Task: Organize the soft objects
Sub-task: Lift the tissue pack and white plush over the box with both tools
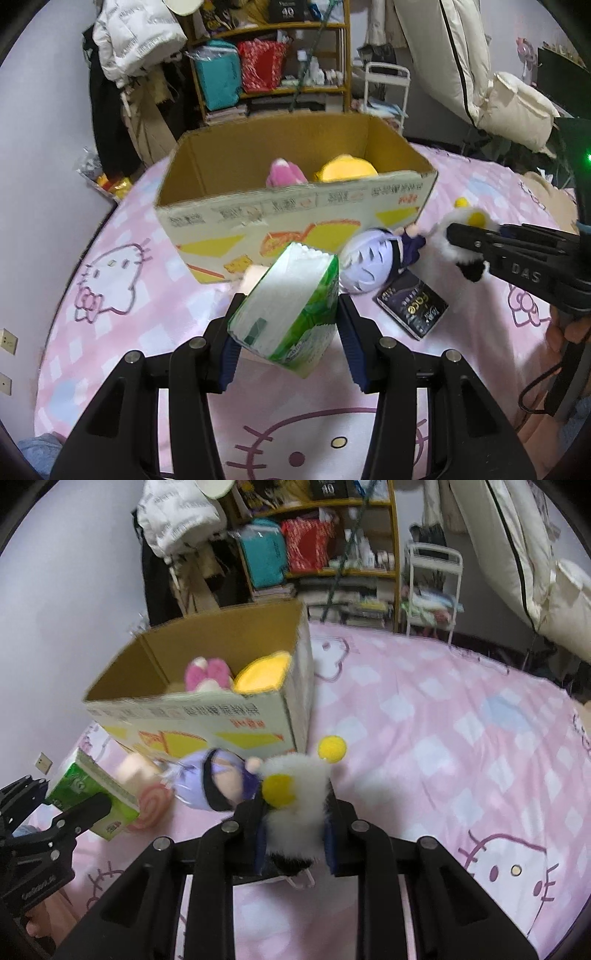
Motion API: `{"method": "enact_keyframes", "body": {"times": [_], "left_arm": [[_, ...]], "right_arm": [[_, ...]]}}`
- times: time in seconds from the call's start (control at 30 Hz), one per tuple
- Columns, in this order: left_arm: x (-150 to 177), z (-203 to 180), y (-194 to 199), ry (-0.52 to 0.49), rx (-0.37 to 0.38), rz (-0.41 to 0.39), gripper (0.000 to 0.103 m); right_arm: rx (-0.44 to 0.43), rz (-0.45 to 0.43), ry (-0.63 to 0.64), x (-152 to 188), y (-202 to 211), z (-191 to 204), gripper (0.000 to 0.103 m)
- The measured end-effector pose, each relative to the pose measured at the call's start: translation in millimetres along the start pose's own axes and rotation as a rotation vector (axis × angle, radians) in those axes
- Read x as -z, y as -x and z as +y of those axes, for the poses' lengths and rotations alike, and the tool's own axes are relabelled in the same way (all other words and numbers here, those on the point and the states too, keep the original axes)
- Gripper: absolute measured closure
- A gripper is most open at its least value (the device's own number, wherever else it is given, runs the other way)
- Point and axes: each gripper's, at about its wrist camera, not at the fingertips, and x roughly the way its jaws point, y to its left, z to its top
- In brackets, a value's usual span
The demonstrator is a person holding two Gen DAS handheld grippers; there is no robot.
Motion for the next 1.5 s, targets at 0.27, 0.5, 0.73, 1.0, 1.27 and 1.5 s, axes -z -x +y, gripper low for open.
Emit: {"method": "enact_keyframes", "body": {"times": [0.27, 0.5, 0.73, 1.0, 1.27, 1.5], "left_arm": [[-13, 17, 39, 0.020, -0.077, -0.126, 0.056], [-41, 29, 72, 0.019, -0.124, -0.264, 0.056], [-80, 38, 78, 0.019, -0.147, -0.341, 0.056], [-116, 50, 56, 0.021, -0.174, -0.372, 0.056], [-118, 62, 21, 0.059, -0.140, -0.323, 0.055], [-108, 64, -18, 0.065, -0.116, -0.240, 0.055]], "right_arm": [[-0.052, -0.186, 0.032, -14, 42, 17, 0.078], [-0.068, -0.309, 0.109, -39, 64, 41, 0.078], [-0.139, -0.351, 0.102, -70, 63, 55, 0.078], [-0.127, -0.389, 0.146, -101, 50, 69, 0.078], [-0.088, -0.348, 0.184, -107, 16, 73, 0.077], [-0.085, -0.269, 0.171, -97, -17, 65, 0.077]]}}
